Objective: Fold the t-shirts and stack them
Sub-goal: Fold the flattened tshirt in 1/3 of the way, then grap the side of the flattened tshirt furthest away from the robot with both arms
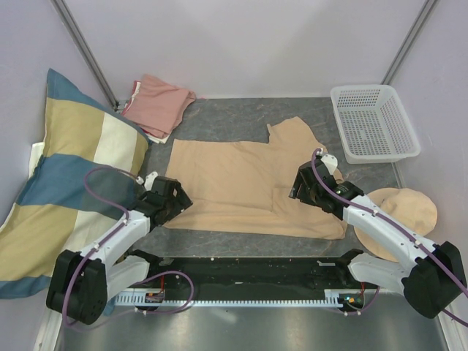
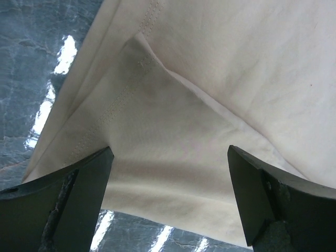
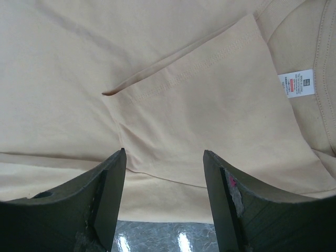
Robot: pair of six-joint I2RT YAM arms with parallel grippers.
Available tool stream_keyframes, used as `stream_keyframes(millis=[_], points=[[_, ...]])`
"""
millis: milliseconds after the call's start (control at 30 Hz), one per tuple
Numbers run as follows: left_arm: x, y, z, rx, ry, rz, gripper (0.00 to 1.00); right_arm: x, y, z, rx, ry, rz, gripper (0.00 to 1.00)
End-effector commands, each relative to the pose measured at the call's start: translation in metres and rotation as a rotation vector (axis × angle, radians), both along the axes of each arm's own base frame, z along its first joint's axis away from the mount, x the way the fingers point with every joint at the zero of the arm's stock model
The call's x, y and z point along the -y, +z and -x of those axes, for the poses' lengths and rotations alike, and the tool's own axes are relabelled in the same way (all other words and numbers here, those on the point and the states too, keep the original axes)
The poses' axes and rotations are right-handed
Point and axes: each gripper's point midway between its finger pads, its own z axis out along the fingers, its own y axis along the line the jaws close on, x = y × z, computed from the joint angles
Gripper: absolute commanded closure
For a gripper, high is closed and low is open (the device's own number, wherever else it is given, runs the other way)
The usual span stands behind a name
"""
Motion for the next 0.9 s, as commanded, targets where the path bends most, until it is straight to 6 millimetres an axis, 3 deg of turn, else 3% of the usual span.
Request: stream_keyframes(millis=[0,133,300,400,500,533,600,633,700,733,800,833,867], points=[[-0.018,-0.014,0.031,-0.075,0.097,-0.045,0.0,-0.003,0.004,-0.001,0.017,0.009,-0.014,0.31],[-0.018,-0.017,0.046,-0.089,0.121,-0.018,0.0,-0.003,0.003,-0.001,0.015,0.01,-0.014,0.31],[-0.017,-0.007,0.049,-0.071,0.139,0.0,0.0,-0.004,0.002,-0.001,0.014,0.013,-0.018,0.31],[-0.016,0.005,0.039,-0.033,0.124,-0.004,0.0,-0.005,0.006,-0.008,0.04,0.014,-0.008,0.31],[-0.008,0.036,0.009,0.061,0.069,-0.018,0.0,-0.011,0.019,-0.027,0.084,0.028,0.011,0.3],[-0.003,0.058,-0.008,0.118,0.052,-0.013,0.0,-0.013,0.03,-0.041,0.112,0.038,0.044,0.3],[-0.002,0.074,-0.026,0.145,0.016,-0.057,0.0,-0.015,0.044,-0.062,0.154,0.038,0.091,0.26],[0.002,0.096,-0.042,0.193,0.007,-0.059,0.0,-0.015,0.059,-0.085,0.19,0.033,0.142,0.25],[0.003,0.106,-0.055,0.203,-0.013,-0.094,0.0,-0.018,0.075,-0.114,0.235,0.039,0.162,0.23],[0.005,0.12,-0.063,0.235,-0.016,-0.089,0.0,-0.015,0.081,-0.143,0.24,0.017,0.163,0.23],[0.009,0.126,-0.067,0.241,-0.036,-0.089,0.0,-0.018,0.084,-0.173,0.238,0.042,0.139,0.22],[0.01,0.129,-0.068,0.249,-0.039,-0.085,0.0,-0.008,0.084,-0.204,0.235,0.011,0.135,0.22],[0.011,0.129,-0.067,0.249,-0.043,-0.076,0.0,-0.009,0.082,-0.218,0.231,0.025,0.114,0.22]])
